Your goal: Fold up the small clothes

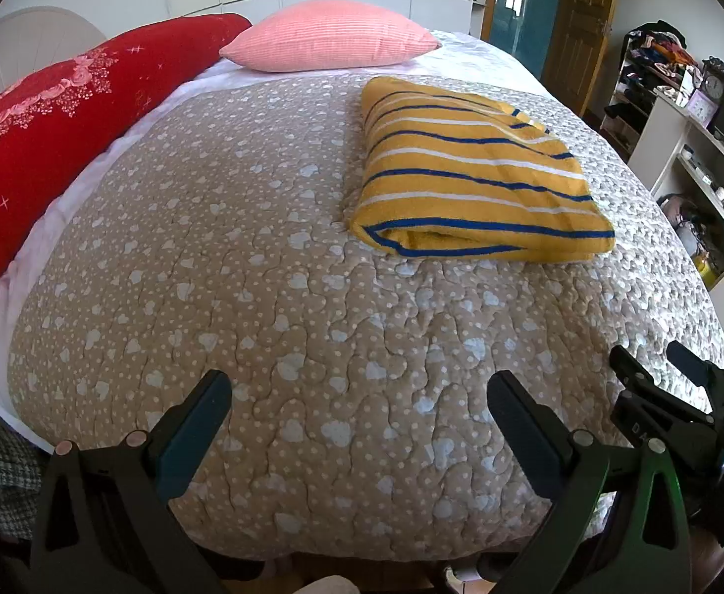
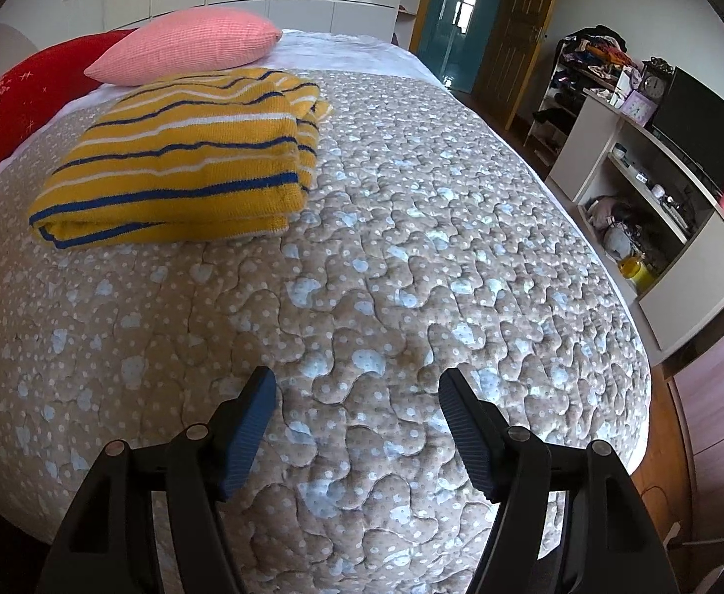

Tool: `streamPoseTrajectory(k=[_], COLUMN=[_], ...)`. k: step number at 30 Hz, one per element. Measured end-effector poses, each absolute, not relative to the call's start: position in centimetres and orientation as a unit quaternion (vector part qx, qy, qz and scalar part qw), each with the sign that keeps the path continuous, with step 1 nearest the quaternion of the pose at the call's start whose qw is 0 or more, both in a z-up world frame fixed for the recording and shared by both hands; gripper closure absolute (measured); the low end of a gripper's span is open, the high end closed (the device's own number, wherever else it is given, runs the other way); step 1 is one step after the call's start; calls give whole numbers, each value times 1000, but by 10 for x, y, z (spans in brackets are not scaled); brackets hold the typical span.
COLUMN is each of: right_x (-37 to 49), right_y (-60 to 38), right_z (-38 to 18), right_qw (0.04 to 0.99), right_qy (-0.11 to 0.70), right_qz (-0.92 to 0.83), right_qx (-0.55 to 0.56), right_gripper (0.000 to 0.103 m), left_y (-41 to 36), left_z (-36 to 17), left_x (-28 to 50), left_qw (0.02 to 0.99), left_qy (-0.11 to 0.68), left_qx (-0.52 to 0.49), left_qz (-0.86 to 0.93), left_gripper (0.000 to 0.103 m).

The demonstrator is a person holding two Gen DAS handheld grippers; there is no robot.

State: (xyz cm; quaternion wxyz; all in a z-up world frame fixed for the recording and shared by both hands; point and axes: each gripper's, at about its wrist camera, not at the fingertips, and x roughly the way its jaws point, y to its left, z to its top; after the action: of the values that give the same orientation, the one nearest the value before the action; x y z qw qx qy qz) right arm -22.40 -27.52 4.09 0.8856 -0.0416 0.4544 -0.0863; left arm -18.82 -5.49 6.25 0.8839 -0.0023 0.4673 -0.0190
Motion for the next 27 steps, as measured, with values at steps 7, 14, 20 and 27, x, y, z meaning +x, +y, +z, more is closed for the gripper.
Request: streamPoseTrajectory(k=[7, 14, 20, 27], right_x=[-226, -228, -226, -226], right_y=[-275, -274, -273, -268], right_z=[42, 43, 43, 43], right_qw=[886, 886, 886, 886], right_qy=[454, 453, 454, 454], right_qz=[-86, -84, -82, -78], right_qx=[-41, -44, -49, -56], right_gripper=[30, 30, 30, 30], left_y=[-57, -60, -60, -60], left_z=[64, 65, 64, 64], left_x=[-189, -191, -191, -191], left_qw=[885, 884, 884, 884], left_qy=[466, 466, 467, 467], left_qx=[0, 5, 5, 6], left_qz=[-20, -23, -24, -24], left_gripper=[0, 0, 0, 0])
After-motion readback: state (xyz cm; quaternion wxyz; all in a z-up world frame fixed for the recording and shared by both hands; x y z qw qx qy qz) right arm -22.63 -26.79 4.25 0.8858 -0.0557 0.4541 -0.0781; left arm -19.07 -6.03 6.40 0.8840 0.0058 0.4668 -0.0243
